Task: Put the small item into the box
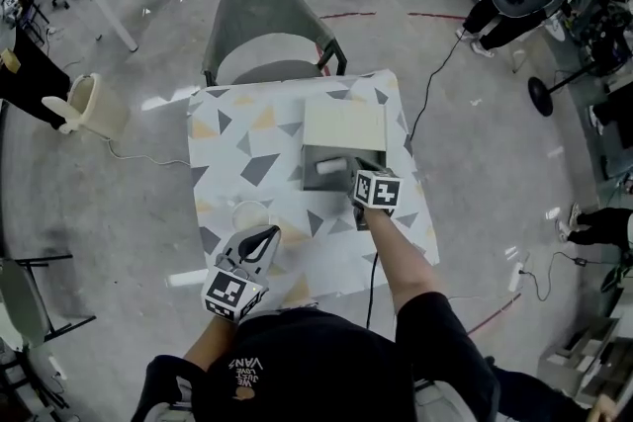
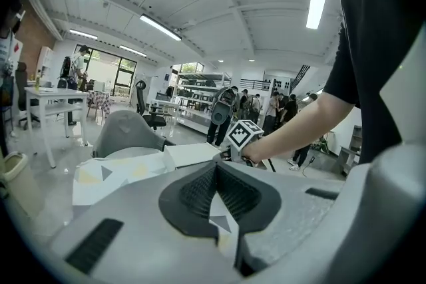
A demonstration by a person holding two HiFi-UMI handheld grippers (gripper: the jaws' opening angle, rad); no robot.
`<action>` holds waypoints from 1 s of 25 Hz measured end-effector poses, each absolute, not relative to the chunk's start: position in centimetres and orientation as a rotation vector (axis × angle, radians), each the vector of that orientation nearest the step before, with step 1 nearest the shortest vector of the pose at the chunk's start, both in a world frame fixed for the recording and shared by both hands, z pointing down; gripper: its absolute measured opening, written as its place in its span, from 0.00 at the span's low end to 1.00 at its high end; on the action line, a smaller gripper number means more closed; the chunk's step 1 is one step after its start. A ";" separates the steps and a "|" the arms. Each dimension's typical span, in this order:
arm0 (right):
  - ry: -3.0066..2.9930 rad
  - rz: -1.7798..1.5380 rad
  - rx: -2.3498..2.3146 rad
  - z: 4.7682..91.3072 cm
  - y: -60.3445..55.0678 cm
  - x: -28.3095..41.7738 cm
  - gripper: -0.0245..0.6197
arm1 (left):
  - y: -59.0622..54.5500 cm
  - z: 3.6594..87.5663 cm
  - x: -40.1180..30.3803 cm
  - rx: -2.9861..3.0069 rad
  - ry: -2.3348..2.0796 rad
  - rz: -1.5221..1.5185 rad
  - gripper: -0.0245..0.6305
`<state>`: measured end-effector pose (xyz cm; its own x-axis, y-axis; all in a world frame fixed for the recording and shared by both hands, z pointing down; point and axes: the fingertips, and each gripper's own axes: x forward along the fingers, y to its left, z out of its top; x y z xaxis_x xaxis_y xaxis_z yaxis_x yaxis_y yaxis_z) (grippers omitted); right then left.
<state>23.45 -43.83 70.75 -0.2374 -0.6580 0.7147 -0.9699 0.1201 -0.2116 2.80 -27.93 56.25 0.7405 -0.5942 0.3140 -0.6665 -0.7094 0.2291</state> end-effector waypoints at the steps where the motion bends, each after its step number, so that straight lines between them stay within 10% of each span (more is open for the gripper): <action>1: -1.969 0.901 1.582 70.3 -43.3 23.5 0.04 | -27.8 56.0 2.9 2.613 -0.985 0.303 0.05; 25: -2.299 0.695 1.720 57.8 -23.6 24.3 0.04 | -17.4 52.9 7.6 2.759 -0.895 0.322 0.05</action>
<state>24.32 -23.65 57.81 -0.3105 -0.8542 0.4170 -0.9422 0.2183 -0.2543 7.64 -17.43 52.91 0.7901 -0.5483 0.2739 -0.5971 -0.7894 0.1422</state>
